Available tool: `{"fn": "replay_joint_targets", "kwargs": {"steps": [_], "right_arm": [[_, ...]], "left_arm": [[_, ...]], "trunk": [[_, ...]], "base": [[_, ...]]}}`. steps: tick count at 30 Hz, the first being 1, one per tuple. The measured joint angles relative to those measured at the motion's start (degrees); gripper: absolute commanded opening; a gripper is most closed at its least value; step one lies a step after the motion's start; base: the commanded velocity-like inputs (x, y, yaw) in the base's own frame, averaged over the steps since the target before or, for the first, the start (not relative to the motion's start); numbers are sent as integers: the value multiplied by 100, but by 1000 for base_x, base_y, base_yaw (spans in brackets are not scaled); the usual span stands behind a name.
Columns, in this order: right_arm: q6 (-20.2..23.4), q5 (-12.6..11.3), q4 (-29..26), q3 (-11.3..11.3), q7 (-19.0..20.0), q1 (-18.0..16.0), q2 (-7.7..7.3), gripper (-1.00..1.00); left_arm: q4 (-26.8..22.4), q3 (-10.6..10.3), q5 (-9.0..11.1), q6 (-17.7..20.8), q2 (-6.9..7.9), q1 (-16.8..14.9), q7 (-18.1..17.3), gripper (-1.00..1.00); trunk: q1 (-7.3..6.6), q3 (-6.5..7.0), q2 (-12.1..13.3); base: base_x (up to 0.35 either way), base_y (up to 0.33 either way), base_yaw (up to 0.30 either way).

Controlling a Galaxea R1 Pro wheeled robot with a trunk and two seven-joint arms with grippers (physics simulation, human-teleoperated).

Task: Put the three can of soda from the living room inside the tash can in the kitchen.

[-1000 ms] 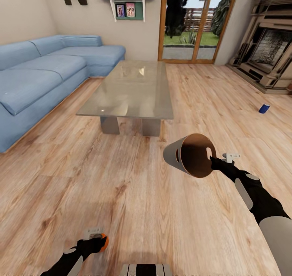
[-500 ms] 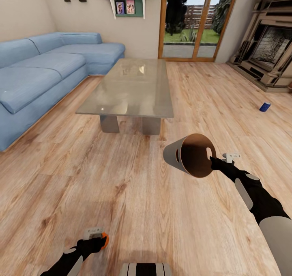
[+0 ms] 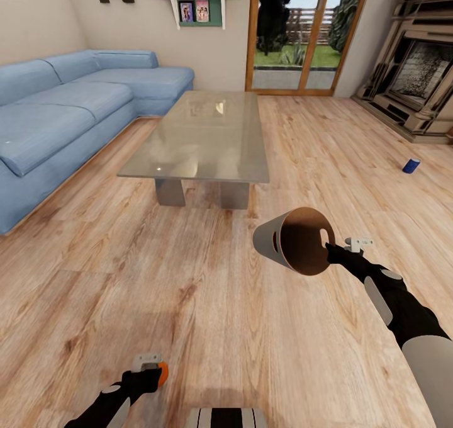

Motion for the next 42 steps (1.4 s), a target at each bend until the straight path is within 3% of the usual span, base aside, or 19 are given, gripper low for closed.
{"fn": "replay_joint_targets", "kwargs": {"steps": [17,42], "right_arm": [[0,2,-4,9,0,3,7,-100],[5,-2,-1,11,-1,3,7,-100]], "left_arm": [[5,-14,0,5,0,-2,4,-100],[23,-12,-19,26,-7,-3,6,-100]], "trunk": [[0,0,0],[-64,553,33]], "base": [[0,0,0],[0,0,0]]}}
